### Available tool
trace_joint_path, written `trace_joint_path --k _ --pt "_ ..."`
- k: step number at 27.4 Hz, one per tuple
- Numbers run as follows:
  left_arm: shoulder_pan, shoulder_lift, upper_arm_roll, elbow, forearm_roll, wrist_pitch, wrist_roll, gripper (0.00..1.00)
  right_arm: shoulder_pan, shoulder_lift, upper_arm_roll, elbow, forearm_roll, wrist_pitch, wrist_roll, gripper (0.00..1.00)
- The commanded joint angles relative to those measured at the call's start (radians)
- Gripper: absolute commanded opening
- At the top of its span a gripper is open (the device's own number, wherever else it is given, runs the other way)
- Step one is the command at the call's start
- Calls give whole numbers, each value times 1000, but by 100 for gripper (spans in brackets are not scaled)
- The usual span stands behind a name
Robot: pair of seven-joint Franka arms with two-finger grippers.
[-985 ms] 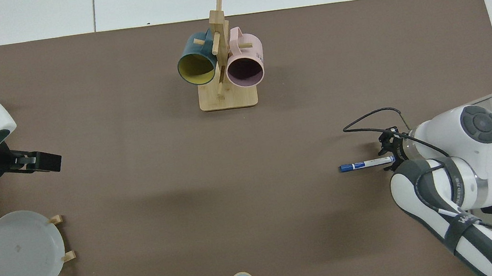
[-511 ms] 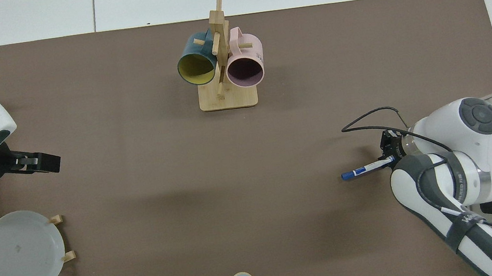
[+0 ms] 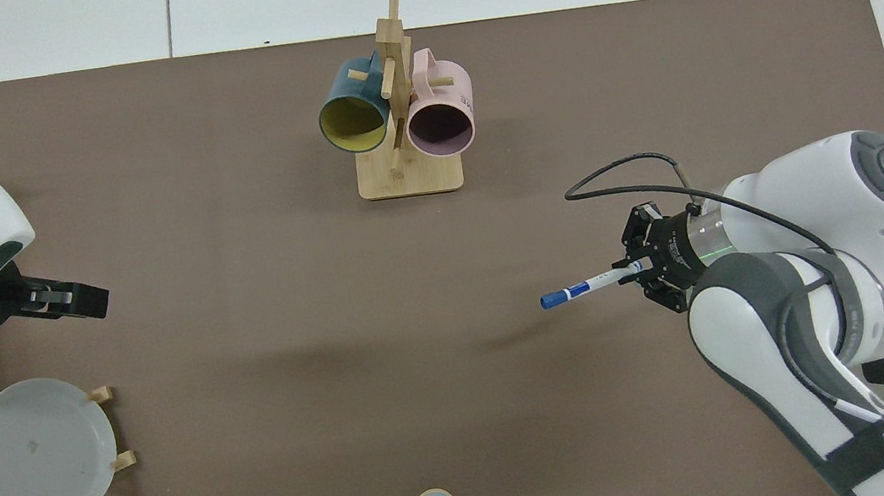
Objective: Put markers into pen holder
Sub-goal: 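Carry the marker to the middle while the left gripper reaches toward it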
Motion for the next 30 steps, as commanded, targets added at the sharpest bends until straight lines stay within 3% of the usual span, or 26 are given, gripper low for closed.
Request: trace_joint_path --k 1,5,7,15,20,25,30 --pt "-8 -28 4 -29 -14 9 93 87 22 0 -3 63 137 -43 -9 0" --pt "-14 -23 1 -25 -14 41 231 91 51 0 -1 94 238 -41 43 0" --pt "-17 -20 -2 -25 -14 70 308 99 73 5 -1 112 274 -33 85 0" --pt "-72 -25 -22 -25 -12 72 737 100 200 14 -1 144 343 63 233 0" --pt "-76 -20 -42 -24 -21 70 768 100 298 19 -1 146 409 199 365 0" --pt "-77 -20 -71 -25 -58 56 786 100 364 25 -1 152 414 295 482 0" --pt "-100 -20 -112 -9 -64 73 969 100 409 25 -1 152 427 344 559 0"
